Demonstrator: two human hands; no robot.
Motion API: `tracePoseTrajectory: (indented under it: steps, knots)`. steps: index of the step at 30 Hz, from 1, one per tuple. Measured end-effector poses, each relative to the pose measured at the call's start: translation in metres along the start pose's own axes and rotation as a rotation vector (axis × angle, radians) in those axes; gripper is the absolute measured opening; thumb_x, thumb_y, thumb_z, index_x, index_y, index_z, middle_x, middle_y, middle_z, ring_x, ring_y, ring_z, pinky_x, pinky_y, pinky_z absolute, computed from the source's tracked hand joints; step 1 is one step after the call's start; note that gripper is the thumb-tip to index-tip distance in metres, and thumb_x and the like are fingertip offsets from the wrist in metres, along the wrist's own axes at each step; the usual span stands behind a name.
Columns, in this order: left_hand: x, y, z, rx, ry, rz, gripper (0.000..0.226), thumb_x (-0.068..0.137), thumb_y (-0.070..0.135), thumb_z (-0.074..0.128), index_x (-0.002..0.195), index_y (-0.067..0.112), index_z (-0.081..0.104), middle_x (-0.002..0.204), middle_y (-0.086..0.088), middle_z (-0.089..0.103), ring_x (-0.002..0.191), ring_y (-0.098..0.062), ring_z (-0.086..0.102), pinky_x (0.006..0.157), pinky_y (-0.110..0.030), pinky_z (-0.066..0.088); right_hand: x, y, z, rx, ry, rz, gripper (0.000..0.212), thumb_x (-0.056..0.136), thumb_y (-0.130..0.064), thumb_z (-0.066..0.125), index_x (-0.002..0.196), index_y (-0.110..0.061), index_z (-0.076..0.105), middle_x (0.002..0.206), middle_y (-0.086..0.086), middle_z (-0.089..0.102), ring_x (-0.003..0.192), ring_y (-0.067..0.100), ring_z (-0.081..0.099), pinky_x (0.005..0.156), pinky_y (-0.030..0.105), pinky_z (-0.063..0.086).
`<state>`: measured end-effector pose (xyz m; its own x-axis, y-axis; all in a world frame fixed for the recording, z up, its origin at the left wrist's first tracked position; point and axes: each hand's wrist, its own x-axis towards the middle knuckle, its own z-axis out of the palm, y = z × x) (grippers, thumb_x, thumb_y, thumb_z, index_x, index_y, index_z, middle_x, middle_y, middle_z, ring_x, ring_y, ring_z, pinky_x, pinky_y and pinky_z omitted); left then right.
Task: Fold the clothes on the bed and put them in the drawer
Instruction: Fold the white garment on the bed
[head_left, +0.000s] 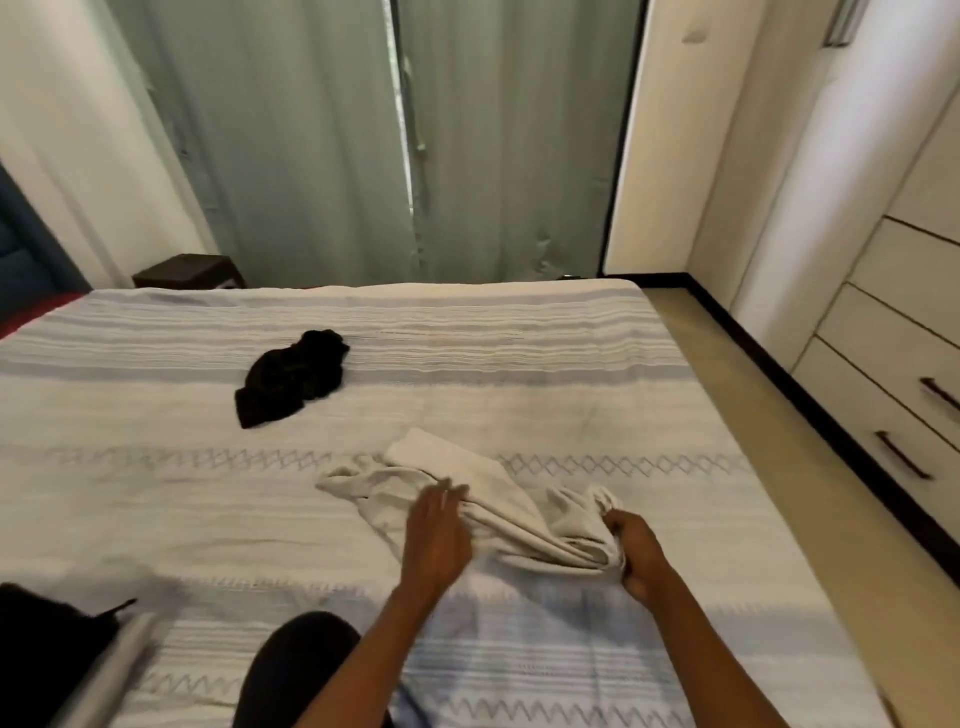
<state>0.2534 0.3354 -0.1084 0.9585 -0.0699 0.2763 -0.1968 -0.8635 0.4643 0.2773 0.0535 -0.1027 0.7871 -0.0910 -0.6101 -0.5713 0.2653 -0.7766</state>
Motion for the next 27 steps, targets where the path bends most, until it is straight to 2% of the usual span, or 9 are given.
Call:
tracePoseTrajectory:
  steps: [2,4,6,9,12,17,20,23,27]
  knots:
    - [0.002,-0.005,0.002,0.314,-0.164,-0.123,0.069,0.073,0.026,0.052,0.141,0.011,0.052,0.148,-0.02,0.044,0.133,-0.048,0.044,0.11,-0.062,0.029,-0.012,-0.008,-0.042,-0.044,-0.012,0.033,0.037,0.087,-0.017,0.049,0.11,0.004,0.07,0.105,0.027,0.067,0.094,0.038,0.062,0.077,0.04,0.05]
    - [-0.004,-0.017,0.015,0.4,-0.345,-0.158,0.069,0.062,0.04,0.042,0.119,0.012,0.07,0.12,-0.018,0.067,0.108,-0.045,0.064,0.09,-0.073,0.043,-0.025,-0.015,-0.084,-0.058,-0.005,0.031,0.037,0.085,-0.018,0.048,0.106,0.004,0.069,0.104,0.027,0.067,0.09,0.037,0.063,0.083,0.042,0.05]
    - [-0.006,-0.008,0.018,0.387,-0.442,-0.137,0.059,0.068,0.044,0.038,0.108,0.018,0.073,0.1,-0.011,0.072,0.089,-0.035,0.071,0.083,-0.06,0.053,-0.031,-0.022,-0.116,-0.017,-0.007,0.001,0.036,0.089,-0.016,0.046,0.109,0.003,0.068,0.105,0.027,0.069,0.092,0.037,0.064,0.09,0.044,0.049]
    - [0.001,0.034,0.001,0.295,-0.57,-0.063,0.049,0.096,0.039,0.035,0.122,0.014,0.067,0.118,-0.012,0.069,0.107,-0.03,0.065,0.09,-0.036,0.047,-0.036,-0.033,-0.129,0.011,0.052,-0.16,0.024,0.095,-0.012,0.05,0.106,-0.002,0.069,0.097,0.019,0.074,0.084,0.031,0.069,0.076,0.036,0.054]
    - [0.001,0.072,-0.01,-0.05,-0.739,-0.151,0.029,0.105,0.019,0.043,0.107,0.009,0.069,0.123,-0.014,0.066,0.11,-0.023,0.06,0.09,-0.026,0.041,-0.03,-0.049,-0.112,-0.075,0.059,-0.334,0.021,0.092,-0.009,0.06,0.108,-0.016,0.07,0.102,0.011,0.072,0.086,0.025,0.068,0.078,0.036,0.053]
    - [0.003,0.088,-0.009,-1.046,-0.441,-0.776,0.027,0.102,0.027,0.052,0.106,0.008,0.07,0.104,-0.015,0.075,0.089,-0.026,0.071,0.069,-0.031,0.059,-0.021,-0.067,-0.065,-0.744,0.11,-0.457,0.04,0.094,-0.015,0.06,0.132,-0.003,0.054,0.124,0.017,0.061,0.11,0.032,0.061,0.088,0.037,0.046]
    - [0.004,0.079,-0.011,-0.852,-0.381,-0.823,0.042,0.096,0.04,0.056,0.109,0.002,0.069,0.1,-0.021,0.073,0.089,-0.032,0.068,0.071,-0.035,0.054,-0.028,-0.05,-0.051,-0.915,0.229,-0.646,0.047,0.09,-0.037,0.062,0.133,-0.017,0.057,0.128,0.007,0.063,0.115,0.029,0.06,0.097,0.042,0.048]
    - [-0.002,0.052,-0.006,-0.444,-0.464,-0.701,0.06,0.089,0.057,0.046,0.121,0.008,0.06,0.111,-0.018,0.067,0.102,-0.034,0.065,0.084,-0.039,0.054,-0.03,-0.02,-0.042,-1.04,-0.002,-0.762,0.034,0.093,-0.04,0.065,0.122,-0.022,0.068,0.118,-0.002,0.07,0.104,0.013,0.064,0.094,0.039,0.051]
    - [-0.018,0.044,-0.015,-0.379,-0.436,-0.641,0.059,0.094,0.069,0.04,0.089,0.016,0.065,0.087,-0.001,0.067,0.084,-0.021,0.062,0.07,-0.029,0.046,-0.031,0.018,-0.038,-1.331,-0.202,-0.758,0.05,0.081,-0.061,0.069,0.122,-0.032,0.068,0.128,-0.006,0.066,0.118,0.014,0.059,0.097,0.036,0.047]
